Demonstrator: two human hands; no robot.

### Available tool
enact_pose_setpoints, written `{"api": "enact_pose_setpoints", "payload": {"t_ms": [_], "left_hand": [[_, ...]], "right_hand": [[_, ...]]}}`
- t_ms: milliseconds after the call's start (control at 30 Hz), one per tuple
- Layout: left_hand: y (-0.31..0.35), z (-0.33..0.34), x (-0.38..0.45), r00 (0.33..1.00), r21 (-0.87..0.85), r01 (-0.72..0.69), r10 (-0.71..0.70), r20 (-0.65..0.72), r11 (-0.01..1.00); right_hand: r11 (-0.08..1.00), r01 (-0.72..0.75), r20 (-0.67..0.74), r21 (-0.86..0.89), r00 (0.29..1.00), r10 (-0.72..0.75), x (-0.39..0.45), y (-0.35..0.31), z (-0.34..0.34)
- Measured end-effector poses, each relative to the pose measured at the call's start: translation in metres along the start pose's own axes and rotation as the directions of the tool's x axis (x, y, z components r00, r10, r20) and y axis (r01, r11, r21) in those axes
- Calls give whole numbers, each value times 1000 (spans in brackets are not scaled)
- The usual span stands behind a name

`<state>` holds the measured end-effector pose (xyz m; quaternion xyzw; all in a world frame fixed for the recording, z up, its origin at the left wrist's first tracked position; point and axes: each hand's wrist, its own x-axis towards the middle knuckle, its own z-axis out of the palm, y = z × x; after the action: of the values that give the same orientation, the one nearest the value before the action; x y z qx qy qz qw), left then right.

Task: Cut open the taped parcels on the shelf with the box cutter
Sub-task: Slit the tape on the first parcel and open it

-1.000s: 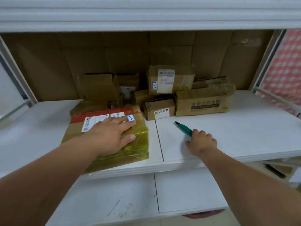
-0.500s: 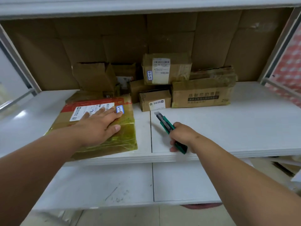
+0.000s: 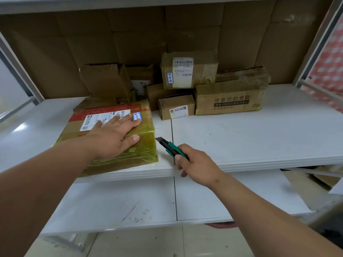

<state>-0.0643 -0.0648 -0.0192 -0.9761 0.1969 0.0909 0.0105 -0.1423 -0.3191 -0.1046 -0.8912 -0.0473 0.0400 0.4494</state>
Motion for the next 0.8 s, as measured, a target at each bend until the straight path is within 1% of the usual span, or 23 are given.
{"api": "enact_pose_setpoints", "payload": {"t_ms": [133,267,367,500,700,800], "left_hand": [[-1,1,0,1000,-1,-6,6,-13,1000],[-1,2,2,1000,5,-14,14,-15,1000],[-2,2,1,1000,5,-21,21,-23,1000],[-3,3,1,999,11,-34,34,-32,999],[-4,4,2,999,11,-31,32,-33,999],[-4,4,2,999,3,-29,29,-30,1000]], "right_hand": [[1000,7,-25,17,1000,-6,3,-3,4],[999,11,-79,41,997,-8,9,-3,3],[999,21,-54,32,998,-19,13,-5,2],[997,26,-49,69,999,-23,16,-7,2],[997,71,-54,27,996,-70,20,-14,-4],[996,84,-33,-16,996,-84,25,-17,-7]]}}
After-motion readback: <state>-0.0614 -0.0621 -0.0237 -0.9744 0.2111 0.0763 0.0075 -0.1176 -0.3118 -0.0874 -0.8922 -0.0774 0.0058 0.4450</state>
